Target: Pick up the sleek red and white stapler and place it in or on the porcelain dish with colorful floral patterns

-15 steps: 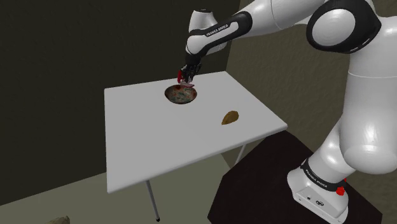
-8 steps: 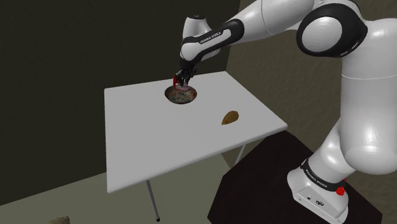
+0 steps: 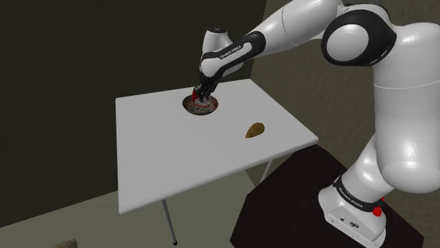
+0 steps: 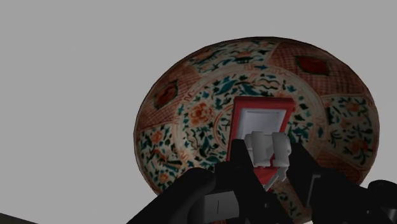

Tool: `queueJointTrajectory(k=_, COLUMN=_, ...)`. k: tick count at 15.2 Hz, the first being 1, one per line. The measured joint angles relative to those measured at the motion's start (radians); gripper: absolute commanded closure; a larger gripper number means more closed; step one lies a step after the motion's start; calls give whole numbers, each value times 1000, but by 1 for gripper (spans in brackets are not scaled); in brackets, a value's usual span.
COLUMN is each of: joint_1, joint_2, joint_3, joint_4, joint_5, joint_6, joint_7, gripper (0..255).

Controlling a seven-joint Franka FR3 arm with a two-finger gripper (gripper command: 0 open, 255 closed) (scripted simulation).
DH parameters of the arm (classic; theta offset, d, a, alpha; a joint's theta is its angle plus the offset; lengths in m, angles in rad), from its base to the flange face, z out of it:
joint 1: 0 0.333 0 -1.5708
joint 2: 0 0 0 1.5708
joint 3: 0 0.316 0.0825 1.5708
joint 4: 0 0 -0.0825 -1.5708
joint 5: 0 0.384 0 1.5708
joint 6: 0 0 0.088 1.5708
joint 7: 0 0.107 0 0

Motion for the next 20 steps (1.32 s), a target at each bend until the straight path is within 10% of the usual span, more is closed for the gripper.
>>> queueJointTrajectory(k=5, joint_1=-1, joint_2=3, joint_3=0, joint_4=0, joint_5=0, joint_6=3, joint_7=-1, gripper=255)
queueJointTrajectory(k=6, joint_1=-1, joint_2=3, joint_3=0, joint_4=0, joint_5=0, joint_6=3, joint_7=-1, gripper=0)
queueJointTrajectory(k=20, joint_1=7, joint_2=-90, joint_3=-7, joint_4=-16, joint_5=-11, joint_6=-72, joint_7=6, gripper=0)
